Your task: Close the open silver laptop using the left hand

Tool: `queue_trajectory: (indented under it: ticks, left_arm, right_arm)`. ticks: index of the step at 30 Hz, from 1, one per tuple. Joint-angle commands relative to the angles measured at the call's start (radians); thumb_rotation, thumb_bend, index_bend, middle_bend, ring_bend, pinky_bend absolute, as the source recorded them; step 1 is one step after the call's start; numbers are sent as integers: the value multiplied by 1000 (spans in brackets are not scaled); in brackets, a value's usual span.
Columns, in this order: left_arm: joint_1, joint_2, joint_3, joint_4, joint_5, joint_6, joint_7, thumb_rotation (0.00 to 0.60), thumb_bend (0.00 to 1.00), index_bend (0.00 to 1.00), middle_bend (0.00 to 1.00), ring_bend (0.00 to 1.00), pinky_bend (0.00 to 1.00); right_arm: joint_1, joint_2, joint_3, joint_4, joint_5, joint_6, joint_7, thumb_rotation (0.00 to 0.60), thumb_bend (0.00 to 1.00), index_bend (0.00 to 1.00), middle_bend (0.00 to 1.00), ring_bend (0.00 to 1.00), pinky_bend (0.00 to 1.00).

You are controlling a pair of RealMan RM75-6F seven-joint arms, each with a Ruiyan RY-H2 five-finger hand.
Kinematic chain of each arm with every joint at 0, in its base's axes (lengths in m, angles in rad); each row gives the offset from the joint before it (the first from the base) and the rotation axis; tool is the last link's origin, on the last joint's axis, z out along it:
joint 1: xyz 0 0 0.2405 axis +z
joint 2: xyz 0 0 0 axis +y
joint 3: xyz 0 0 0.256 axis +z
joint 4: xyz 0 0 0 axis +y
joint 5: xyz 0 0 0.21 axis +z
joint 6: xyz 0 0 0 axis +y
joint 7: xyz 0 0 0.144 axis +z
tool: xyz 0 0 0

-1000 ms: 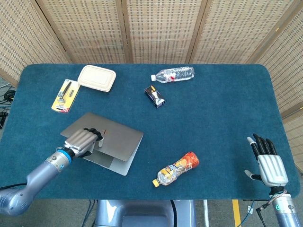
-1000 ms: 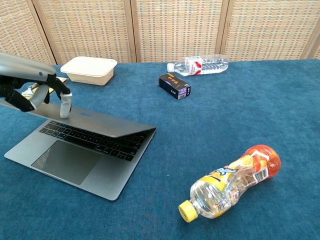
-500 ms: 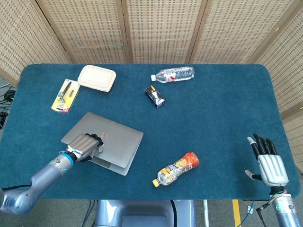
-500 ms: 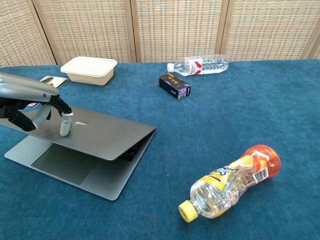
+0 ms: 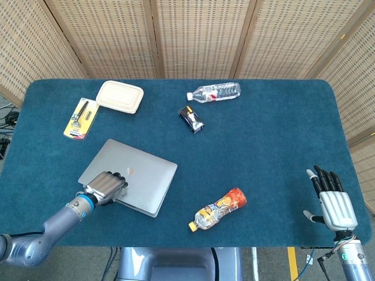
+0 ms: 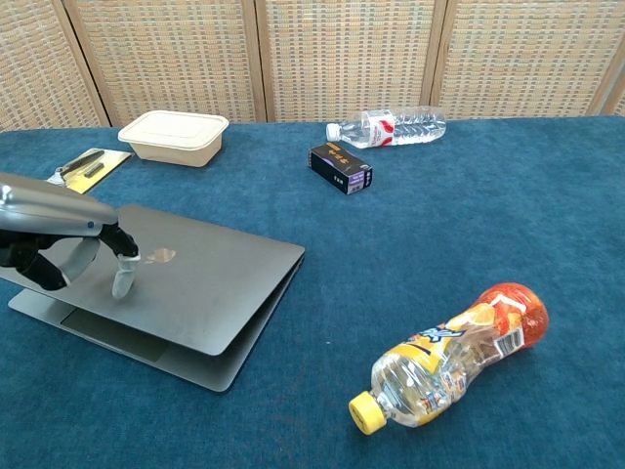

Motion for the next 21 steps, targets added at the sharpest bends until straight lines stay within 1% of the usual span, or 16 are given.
queue_trajectory:
  ticks: [1,7,12,21]
  left_arm:
    - [-4,-19,10,4,-12,6,8,600,1000,394,285,181,246]
    - [-9,-43,27,12,-24,20,27,600,1000,394,285,181,246]
    - [-10,-52,31,14,-32,33,27,600,1000,395,285,181,246]
    - [-17,-59,44,25,-43,23,23,600,1000,394,285,181,246]
  right_arm:
    - [0,1,0,0,0,0,1,600,53,0,0,0,0]
    - [1,1,1,-1,3,-3,0,600,52,0,0,0,0]
    - [1,1,0,0,4,-4,0,600,53,0,0,0,0]
    - [0,2,1,0,3,-1,3,600,53,0,0,0,0]
